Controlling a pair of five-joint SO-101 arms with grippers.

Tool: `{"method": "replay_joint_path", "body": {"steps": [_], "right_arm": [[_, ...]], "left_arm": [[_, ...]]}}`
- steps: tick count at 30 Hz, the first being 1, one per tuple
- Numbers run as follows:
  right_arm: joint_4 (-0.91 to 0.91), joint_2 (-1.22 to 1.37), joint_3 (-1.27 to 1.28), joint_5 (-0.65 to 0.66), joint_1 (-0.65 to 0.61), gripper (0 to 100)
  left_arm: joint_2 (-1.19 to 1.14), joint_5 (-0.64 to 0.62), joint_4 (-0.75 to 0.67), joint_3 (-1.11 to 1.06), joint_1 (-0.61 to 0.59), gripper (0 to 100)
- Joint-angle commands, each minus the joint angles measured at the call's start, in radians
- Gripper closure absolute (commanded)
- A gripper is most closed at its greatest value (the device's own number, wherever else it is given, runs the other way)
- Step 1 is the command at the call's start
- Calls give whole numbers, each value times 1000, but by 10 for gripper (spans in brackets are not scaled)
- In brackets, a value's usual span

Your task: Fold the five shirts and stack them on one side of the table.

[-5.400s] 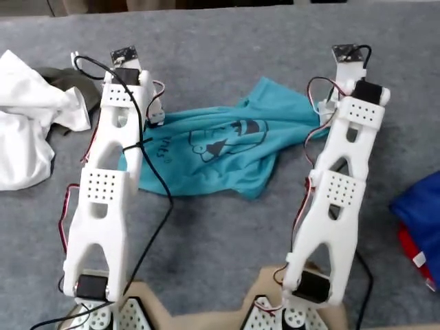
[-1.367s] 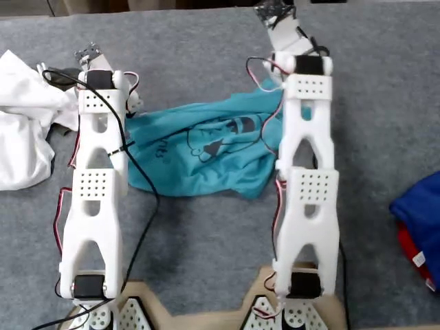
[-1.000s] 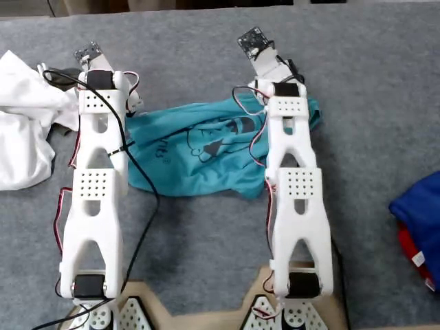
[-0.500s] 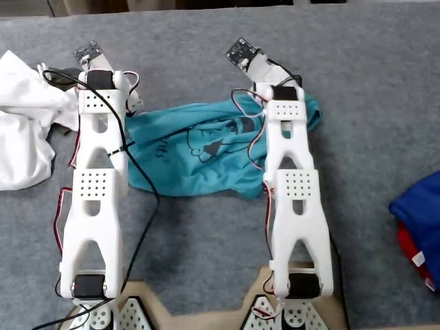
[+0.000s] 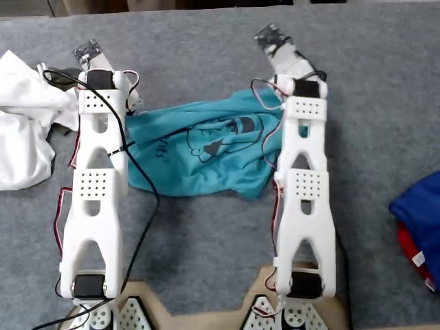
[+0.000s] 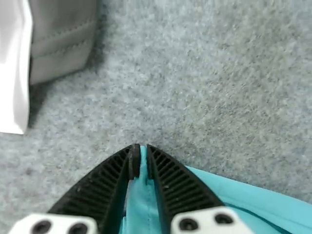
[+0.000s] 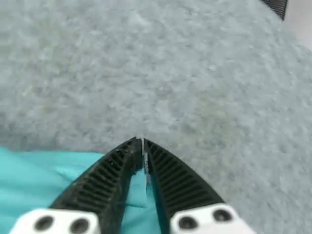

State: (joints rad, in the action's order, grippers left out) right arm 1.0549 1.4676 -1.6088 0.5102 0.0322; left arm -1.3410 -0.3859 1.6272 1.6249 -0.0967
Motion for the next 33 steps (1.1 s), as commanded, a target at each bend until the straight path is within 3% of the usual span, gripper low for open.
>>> {"method": "replay_joint_path", "body": {"steps": [1,12,20,27,33], "right_arm": [[20,-125,-50,-61,30,994],[-58,-136,-58,-256,30,910],[-158,-127,-41,-261,33,908],[-299,-166,269,-261,30,811],[-296,-168,372,-252,33,802]], "left_arm": [[19,3,-12,49,-11,981],[19,3,-12,49,-11,981],[19,3,-12,49,-11,981],[19,3,-11,49,-11,981],[19,3,-8,49,-11,981]]}}
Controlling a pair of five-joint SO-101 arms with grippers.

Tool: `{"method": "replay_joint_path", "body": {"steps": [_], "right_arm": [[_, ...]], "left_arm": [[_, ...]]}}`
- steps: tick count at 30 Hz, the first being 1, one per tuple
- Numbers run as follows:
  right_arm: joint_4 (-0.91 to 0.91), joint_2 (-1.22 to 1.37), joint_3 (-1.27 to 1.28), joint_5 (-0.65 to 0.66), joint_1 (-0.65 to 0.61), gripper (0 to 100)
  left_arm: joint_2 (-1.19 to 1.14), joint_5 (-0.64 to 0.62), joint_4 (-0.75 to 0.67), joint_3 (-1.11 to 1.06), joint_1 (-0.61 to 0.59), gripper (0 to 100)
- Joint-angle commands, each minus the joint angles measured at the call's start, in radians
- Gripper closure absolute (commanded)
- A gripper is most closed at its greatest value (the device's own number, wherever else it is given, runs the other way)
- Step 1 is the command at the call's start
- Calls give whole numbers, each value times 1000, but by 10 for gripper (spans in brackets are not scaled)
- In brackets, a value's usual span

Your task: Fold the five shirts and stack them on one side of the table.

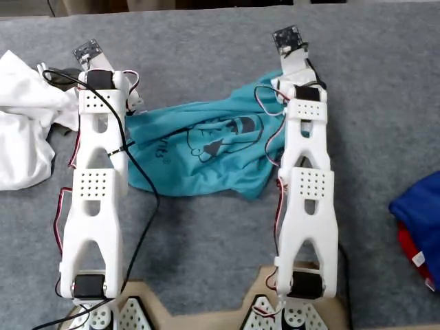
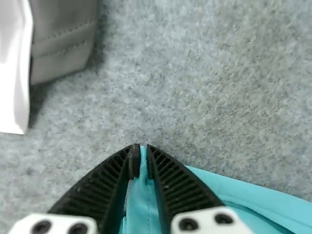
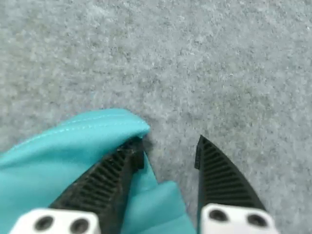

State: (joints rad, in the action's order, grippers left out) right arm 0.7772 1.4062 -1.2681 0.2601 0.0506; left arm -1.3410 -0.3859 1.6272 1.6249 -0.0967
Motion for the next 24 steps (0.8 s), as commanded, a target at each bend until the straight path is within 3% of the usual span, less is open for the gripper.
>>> {"method": "replay_joint_path", "body": {"steps": [1,6,11,24], "right_arm": [[-17,-108,56,3,15,802],[35,-113,76,103,2,823],[158,-119,4,103,7,995],[476,-116,-166,112,13,994]], "left_arm": [[19,3,-8,49,-11,981],[19,3,-8,49,-11,981],[19,3,-9,49,-11,981],[19,3,-11,49,-9,981]]}}
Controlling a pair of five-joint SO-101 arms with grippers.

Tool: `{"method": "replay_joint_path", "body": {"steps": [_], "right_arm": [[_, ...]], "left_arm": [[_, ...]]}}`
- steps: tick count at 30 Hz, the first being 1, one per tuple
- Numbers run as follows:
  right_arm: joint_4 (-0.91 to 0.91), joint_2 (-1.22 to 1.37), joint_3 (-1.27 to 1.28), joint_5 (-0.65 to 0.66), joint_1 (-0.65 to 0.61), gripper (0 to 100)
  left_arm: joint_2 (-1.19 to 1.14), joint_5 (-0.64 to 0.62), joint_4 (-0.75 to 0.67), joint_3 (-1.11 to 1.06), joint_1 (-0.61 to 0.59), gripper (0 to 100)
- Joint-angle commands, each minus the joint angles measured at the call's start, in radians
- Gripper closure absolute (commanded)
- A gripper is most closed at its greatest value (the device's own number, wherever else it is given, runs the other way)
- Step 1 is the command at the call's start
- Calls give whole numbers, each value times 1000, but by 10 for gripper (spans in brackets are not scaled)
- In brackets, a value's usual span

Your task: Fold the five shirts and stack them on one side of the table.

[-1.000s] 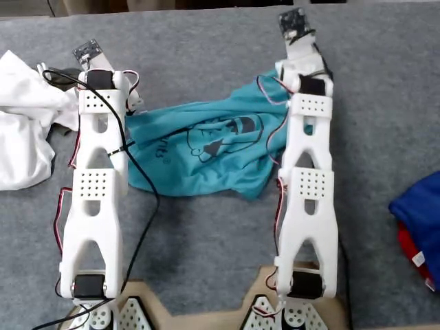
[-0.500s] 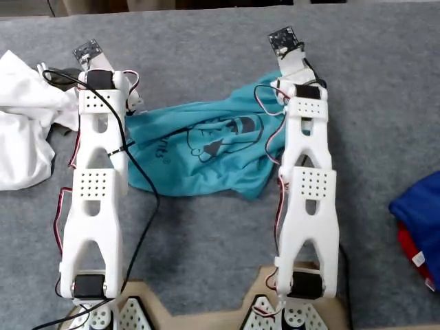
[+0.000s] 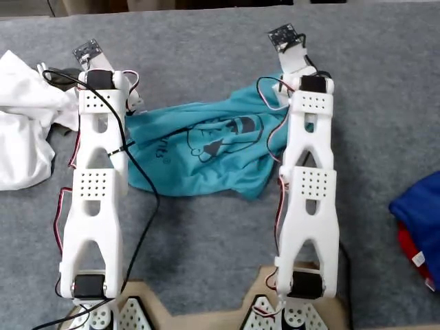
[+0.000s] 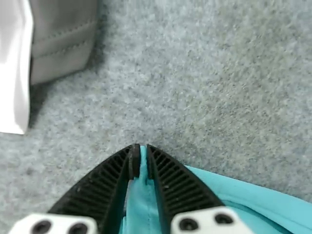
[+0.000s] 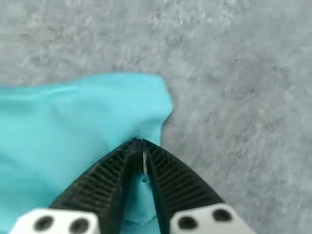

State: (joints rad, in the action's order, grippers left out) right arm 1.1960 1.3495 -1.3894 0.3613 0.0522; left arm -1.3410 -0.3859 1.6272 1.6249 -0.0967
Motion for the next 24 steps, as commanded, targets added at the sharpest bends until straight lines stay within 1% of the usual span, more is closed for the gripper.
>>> {"method": "replay_joint_path", "body": {"steps": [1,3,9,12,14,18,20,24], "right_arm": [[64,-59,-36,11,13,993],[68,-61,-35,9,27,964],[11,-62,-99,-41,48,701],[-29,-62,-156,-41,44,634],[-71,-62,-199,-55,38,641],[-210,-61,-214,-153,31,673],[-290,-61,-157,-178,28,686],[-423,-62,16,-181,-5,691]], "left_arm": [[19,3,-11,49,-9,981],[19,3,-11,49,-8,981],[19,3,-12,49,-8,981],[19,3,-12,49,-8,981],[19,3,-12,49,-8,981],[19,3,-12,49,-8,981],[19,3,-12,49,-8,981],[19,3,-12,49,-8,981]]}}
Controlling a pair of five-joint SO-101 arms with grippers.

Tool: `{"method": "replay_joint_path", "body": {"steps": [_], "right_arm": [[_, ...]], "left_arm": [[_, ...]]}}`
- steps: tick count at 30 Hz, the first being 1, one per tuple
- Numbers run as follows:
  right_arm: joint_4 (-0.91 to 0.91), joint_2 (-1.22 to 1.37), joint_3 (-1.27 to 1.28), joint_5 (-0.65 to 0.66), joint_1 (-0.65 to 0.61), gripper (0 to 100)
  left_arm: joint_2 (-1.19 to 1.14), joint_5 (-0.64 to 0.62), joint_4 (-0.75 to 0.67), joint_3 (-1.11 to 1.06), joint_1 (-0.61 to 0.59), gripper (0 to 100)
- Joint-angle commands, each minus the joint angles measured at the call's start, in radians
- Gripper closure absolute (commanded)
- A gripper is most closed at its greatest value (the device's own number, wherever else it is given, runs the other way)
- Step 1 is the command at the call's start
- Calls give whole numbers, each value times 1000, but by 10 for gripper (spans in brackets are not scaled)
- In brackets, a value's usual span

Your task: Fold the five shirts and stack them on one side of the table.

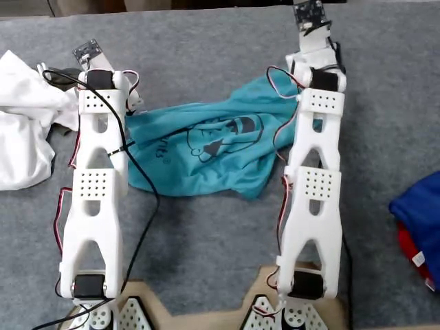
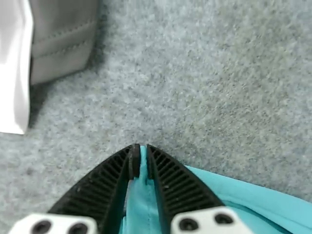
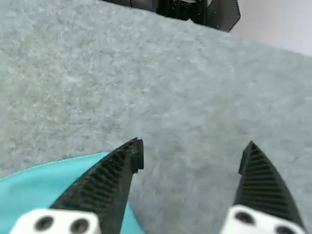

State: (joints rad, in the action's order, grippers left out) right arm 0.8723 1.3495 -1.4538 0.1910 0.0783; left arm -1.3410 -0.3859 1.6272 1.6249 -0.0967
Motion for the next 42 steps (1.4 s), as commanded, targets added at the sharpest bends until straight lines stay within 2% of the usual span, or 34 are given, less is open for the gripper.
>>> {"method": "replay_joint_path", "body": {"steps": [1,5,10,12,17,19,29,35,39,42], "right_arm": [[-127,-62,116,-12,-36,691],[-170,-62,199,-11,-67,691],[-135,-65,252,-5,-68,698],[-57,-67,248,-5,-59,744],[121,-62,153,-5,-39,947],[172,-62,127,-5,-33,996],[422,-59,99,2,5,983],[393,-59,108,68,10,983],[319,-67,105,49,12,994],[276,-71,19,-21,12,993]], "left_arm": [[19,3,-12,49,-8,981],[19,3,-12,49,-8,981],[19,3,-12,49,-8,981],[19,3,-12,49,-8,981],[19,3,-12,49,-8,981],[19,3,-12,49,-8,981],[19,5,-12,49,-6,981],[19,5,-12,49,-5,981],[19,5,-12,49,-5,981],[19,5,-12,49,-5,981]]}}
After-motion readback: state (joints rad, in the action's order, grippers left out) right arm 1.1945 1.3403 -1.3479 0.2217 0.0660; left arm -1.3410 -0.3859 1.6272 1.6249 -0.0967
